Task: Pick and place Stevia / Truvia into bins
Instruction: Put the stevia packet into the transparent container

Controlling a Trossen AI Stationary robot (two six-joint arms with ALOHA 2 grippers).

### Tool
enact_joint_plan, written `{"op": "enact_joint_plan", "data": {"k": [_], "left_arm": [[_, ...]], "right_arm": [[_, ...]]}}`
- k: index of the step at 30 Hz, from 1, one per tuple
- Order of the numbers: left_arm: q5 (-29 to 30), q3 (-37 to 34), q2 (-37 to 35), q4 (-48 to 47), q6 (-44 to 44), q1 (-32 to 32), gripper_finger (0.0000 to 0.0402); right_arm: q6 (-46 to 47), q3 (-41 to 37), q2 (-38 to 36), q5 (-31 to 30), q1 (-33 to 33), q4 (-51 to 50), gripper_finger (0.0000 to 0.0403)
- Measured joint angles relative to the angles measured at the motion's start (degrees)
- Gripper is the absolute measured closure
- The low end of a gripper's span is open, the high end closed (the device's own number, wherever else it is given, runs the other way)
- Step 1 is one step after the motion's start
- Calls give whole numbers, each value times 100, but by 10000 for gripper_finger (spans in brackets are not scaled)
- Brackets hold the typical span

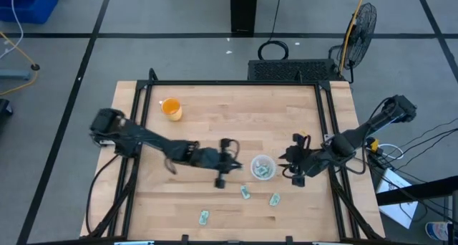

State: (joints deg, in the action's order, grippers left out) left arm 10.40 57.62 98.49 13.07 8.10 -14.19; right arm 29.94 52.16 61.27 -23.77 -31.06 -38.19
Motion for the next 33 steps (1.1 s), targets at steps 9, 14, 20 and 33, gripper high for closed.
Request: {"op": "enact_joint_plan", "data": {"k": [9,14,20,33], "left_arm": [[-899,1829,1676,-81,242,507,389],[-904,2172,2107,-579,360,629,359],[-890,2183,2148,-612,358,746,345],[-879,2180,1640,-896,708,791,344]], "right_arm": [[1324,-548,-400,3,-224,-695,289],[1499,-789,-441,158,-325,-640,289],[1491,-909,-439,155,-347,-611,289],[971,-1244,-171,1324,-519,1588,289]]}}
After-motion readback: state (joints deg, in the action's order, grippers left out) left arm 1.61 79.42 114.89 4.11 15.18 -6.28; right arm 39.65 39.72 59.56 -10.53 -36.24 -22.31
